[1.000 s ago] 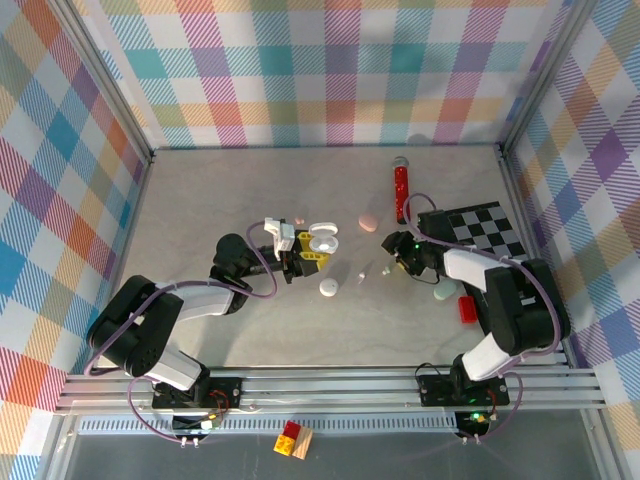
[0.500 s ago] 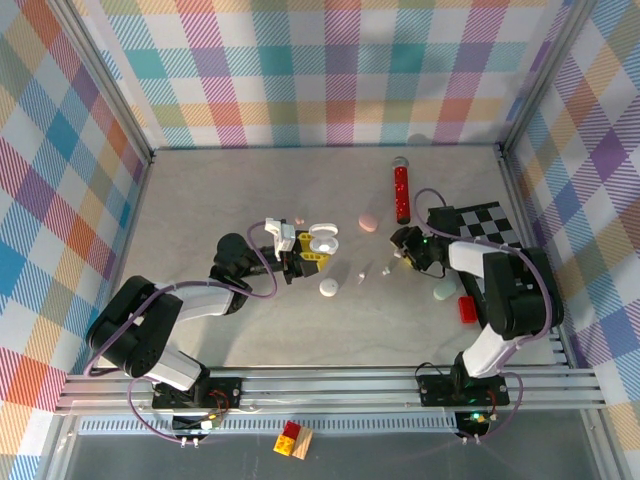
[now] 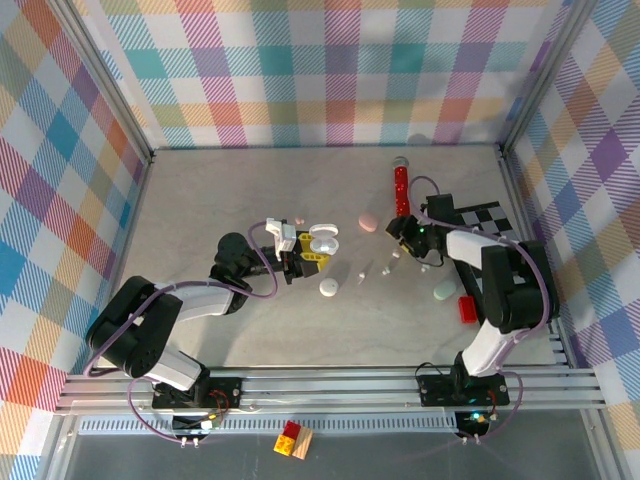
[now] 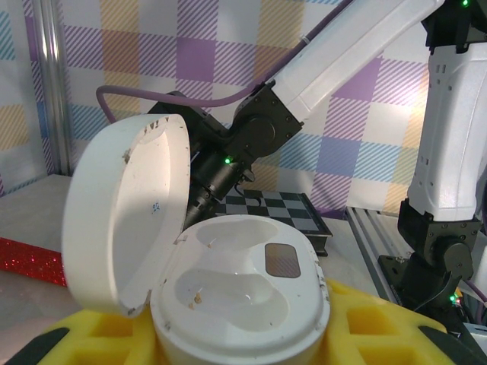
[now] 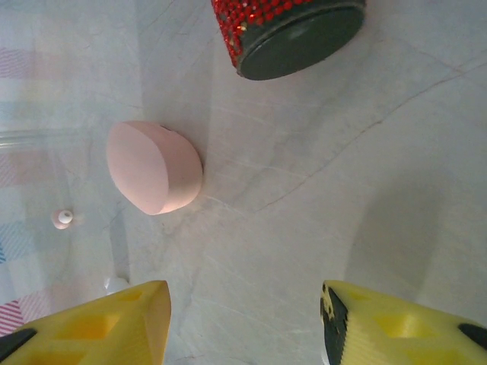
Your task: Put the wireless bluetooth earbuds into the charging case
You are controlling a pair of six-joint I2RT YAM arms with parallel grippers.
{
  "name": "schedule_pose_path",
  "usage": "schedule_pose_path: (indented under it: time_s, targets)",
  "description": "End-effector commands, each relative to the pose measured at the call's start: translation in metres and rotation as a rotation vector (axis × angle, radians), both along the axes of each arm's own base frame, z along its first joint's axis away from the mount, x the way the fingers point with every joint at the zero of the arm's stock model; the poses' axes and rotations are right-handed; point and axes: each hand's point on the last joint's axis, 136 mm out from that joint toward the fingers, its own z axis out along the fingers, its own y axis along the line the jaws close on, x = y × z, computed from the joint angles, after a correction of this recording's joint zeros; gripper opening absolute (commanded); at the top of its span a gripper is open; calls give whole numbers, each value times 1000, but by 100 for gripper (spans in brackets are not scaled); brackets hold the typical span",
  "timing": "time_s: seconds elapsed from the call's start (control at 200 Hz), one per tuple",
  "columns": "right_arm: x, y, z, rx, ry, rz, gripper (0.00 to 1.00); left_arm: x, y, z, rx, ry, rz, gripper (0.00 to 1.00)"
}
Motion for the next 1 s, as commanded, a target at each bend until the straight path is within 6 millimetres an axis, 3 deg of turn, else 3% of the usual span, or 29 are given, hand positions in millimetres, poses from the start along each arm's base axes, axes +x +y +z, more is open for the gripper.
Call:
schedule_pose_path:
  time_s: [0.0,0.235,0.435,0.76,0.995]
  targets:
    - [-12,-13,11,-61,-22,-19,54,0,3,16,-22,-77,1,35]
    - [-43,-7,5,10,20,-16,55,-1,4,17,-21,-76,-1,35]
    - [-55,6,2,95,39,-3,55,-1,4,19,-23,-77,-1,35]
    - [-40,20,-5,172,42,-7,54,-1,5,26,-46,-78,1,34]
    - [-29,17,-12,134,45,-18,54,-4,7,25,-44,-76,7,34]
